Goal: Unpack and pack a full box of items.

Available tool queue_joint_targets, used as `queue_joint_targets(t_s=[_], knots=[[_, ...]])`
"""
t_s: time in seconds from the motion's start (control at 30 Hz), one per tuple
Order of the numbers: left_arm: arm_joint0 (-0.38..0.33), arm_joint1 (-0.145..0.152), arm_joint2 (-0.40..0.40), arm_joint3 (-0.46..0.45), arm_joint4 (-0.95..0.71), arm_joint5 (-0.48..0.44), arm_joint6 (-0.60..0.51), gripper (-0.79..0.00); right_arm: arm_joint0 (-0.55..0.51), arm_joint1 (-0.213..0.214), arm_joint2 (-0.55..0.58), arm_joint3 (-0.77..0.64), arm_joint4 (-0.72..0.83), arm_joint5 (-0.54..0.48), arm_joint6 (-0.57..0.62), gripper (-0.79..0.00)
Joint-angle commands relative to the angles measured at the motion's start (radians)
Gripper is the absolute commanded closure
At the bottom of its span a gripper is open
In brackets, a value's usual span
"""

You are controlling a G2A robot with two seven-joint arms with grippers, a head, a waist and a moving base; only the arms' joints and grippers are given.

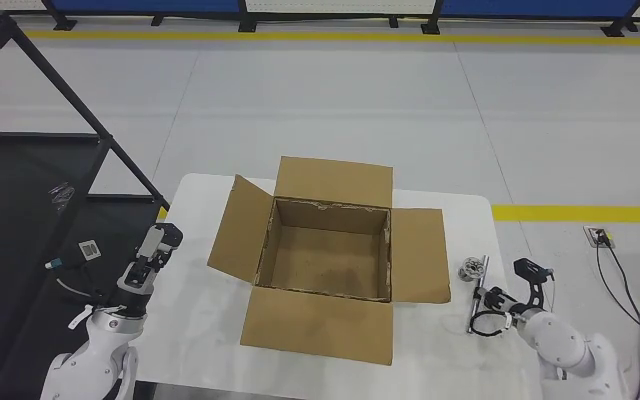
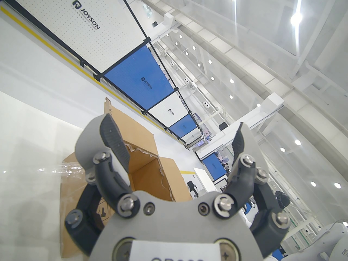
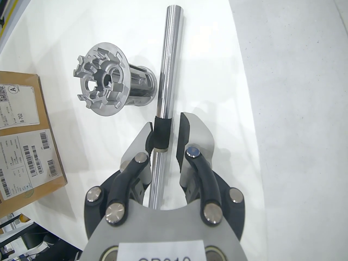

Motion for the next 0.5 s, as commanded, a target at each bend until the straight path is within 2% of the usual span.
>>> queue_joint_targets(t_s=[0.0, 0.03, 0.07, 0.1, 0.13, 0.2, 0.37, 0.47], knots=[[0.000, 0.000, 0.000, 0.000, 0.000, 0.000, 0.000, -0.785, -0.028, 0.002, 0.014, -0.044, 0.023, 0.002, -0.015, -0.240], [0.000, 0.000, 0.000, 0.000, 0.000, 0.000, 0.000, -0.785, -0.040, 0.003, 0.013, -0.077, 0.016, 0.010, -0.011, -0.323], [0.000, 0.000, 0.000, 0.000, 0.000, 0.000, 0.000, -0.785, -0.052, 0.003, 0.010, -0.114, 0.011, 0.026, -0.006, -0.363], [0.000, 0.000, 0.000, 0.000, 0.000, 0.000, 0.000, -0.785, -0.065, 0.004, 0.005, -0.160, 0.006, 0.040, -0.006, -0.576], [0.000, 0.000, 0.000, 0.000, 0.000, 0.000, 0.000, -0.785, -0.082, 0.003, 0.002, -0.205, 0.009, 0.045, -0.006, -0.680], [0.000, 0.000, 0.000, 0.000, 0.000, 0.000, 0.000, -0.785, -0.120, 0.004, 0.002, -0.294, 0.014, 0.044, -0.014, -0.773], [0.000, 0.000, 0.000, 0.000, 0.000, 0.000, 0.000, -0.785, -0.183, 0.010, 0.011, -0.468, 0.042, -0.011, -0.005, -0.785], [0.000, 0.000, 0.000, 0.000, 0.000, 0.000, 0.000, -0.785, -0.188, 0.016, 0.007, -0.519, 0.071, -0.085, 0.020, -0.785]])
